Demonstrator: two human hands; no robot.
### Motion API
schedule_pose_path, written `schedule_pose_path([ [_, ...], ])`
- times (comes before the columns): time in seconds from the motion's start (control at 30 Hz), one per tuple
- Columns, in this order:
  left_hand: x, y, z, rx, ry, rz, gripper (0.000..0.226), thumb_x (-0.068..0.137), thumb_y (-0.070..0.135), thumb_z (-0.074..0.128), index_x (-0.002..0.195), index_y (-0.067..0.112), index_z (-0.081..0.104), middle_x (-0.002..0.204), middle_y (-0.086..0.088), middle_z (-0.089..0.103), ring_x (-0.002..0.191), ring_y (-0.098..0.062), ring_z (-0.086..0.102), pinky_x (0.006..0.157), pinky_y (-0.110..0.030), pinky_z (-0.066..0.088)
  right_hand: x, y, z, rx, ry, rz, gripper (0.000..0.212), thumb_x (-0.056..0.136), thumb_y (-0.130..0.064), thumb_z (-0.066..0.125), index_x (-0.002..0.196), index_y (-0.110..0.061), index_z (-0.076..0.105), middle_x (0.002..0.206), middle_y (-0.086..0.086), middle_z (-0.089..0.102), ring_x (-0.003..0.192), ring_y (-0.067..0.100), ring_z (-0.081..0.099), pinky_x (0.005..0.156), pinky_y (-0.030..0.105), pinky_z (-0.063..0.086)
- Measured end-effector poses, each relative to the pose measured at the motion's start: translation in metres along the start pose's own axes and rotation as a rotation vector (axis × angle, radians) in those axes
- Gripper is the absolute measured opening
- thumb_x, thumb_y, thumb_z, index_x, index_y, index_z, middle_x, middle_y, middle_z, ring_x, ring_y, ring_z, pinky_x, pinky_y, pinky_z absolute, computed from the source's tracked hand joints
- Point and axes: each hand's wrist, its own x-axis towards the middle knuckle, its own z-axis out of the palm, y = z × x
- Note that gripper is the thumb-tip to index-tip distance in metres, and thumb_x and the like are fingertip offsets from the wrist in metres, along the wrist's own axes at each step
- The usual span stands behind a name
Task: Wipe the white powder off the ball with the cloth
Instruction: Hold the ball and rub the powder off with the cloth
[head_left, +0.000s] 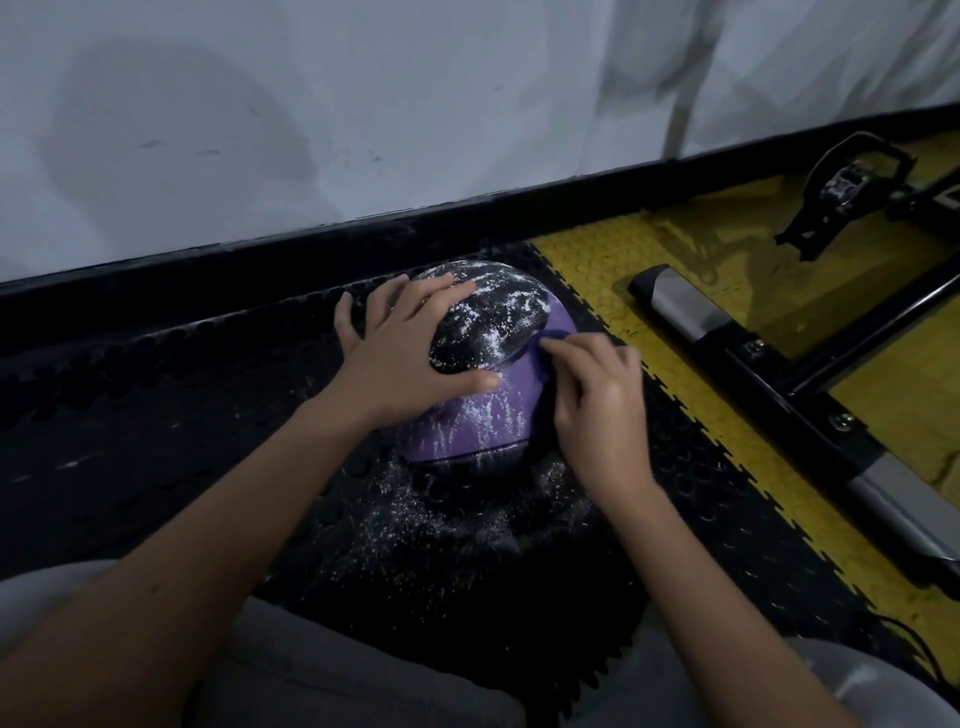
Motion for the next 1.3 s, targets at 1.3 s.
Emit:
schedule_pose_path([
  [1.3,0.003,-0.010,-0.021,-0.055,-0.089,-0.110,0.103,0.045,0.069,0.066,0.137,0.052,0.024,0.147,0.024,0.018,0.136,-0.003,0.003,0.109,-0.048,-0.010,-0.018,-0.022,0.018,0.083,0.051,-0.077,0.029,0.090,-0.012,0.048,0.109,-0.003,0.067,0.099,0.008,0.062,0.086,0.021,0.043,0.080,0.019,0.035],
])
